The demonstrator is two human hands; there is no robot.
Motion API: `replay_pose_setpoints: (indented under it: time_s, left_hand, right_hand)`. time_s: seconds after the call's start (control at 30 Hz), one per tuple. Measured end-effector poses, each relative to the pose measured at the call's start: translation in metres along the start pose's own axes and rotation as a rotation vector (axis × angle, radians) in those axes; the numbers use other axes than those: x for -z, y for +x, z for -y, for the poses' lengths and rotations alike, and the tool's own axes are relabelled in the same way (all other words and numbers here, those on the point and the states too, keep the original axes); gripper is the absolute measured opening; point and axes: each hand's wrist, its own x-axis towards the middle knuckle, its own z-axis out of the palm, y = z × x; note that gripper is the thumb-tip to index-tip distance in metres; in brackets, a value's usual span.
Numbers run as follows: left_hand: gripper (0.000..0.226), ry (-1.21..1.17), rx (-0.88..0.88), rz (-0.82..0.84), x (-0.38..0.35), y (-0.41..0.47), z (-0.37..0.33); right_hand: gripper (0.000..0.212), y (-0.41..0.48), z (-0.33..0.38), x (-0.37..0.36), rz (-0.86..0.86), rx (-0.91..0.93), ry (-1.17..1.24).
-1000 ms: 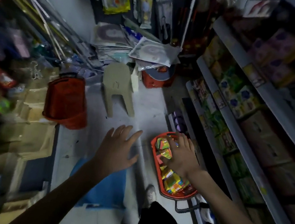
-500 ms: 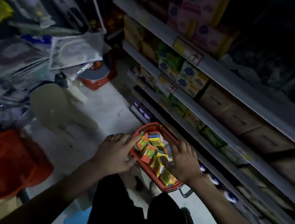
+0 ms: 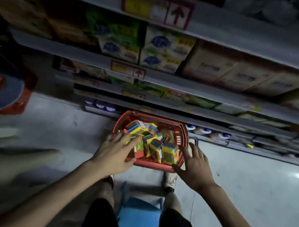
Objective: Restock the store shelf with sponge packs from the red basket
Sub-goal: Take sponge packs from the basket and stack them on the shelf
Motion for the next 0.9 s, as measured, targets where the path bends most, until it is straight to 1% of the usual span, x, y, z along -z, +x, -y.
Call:
replay_pose_setpoints:
  time_s: [0.07, 0.2, 0.3, 0.43, 0.57, 0.67, 0.73, 0.8, 0.9]
  left_hand:
    - [0.080, -0.016, 0.002, 0.020, -0.024, 0.016, 0.004]
    - [0.075, -0.076, 0.058, -0.019, -0.095, 0.055, 0.007]
    - [0.074, -0.087, 0.117, -0.050, -0.169, 0.088, 0.010]
    - [0.076, -0.064, 0.154, -0.150, -0.256, 0.145, 0.028]
    - [0.074, 0.034, 0.115, -0.311, -0.323, 0.200, 0.049]
    - [0.071, 0.078, 0.076, -0.410, -0.348, 0.234, 0.052]
    - [0.067, 0.141, 0.011, -0.476, -0.351, 0.252, 0.052]
    - [0.063, 0.225, -0.054, -0.530, -0.353, 0.259, 0.053]
    - [0.063, 0.283, -0.053, -0.610, -0.354, 0.256, 0.051]
  right_hand:
    - [0.085, 0.012, -0.006, -0.021, 0.004, -0.016, 0.005]
    - [0.084, 0.053, -0.023, -0.079, 0.017, -0.040, 0.048]
    - [0.079, 0.097, -0.040, -0.138, -0.050, 0.009, 0.108]
    - [0.071, 0.160, -0.065, -0.218, -0.134, 0.057, 0.108]
    - [0.076, 0.224, -0.081, -0.281, -0.187, 0.120, 0.103]
    - [0.073, 0.256, -0.089, -0.310, -0.294, 0.199, 0.090]
    - [0.071, 0.269, -0.093, -0.316, -0.359, 0.260, 0.028]
    - [0.071, 0.279, -0.099, -0.316, -0.379, 0.307, -0.033]
    - [0.079, 0.282, -0.107, -0.313, -0.387, 0.333, -0.174]
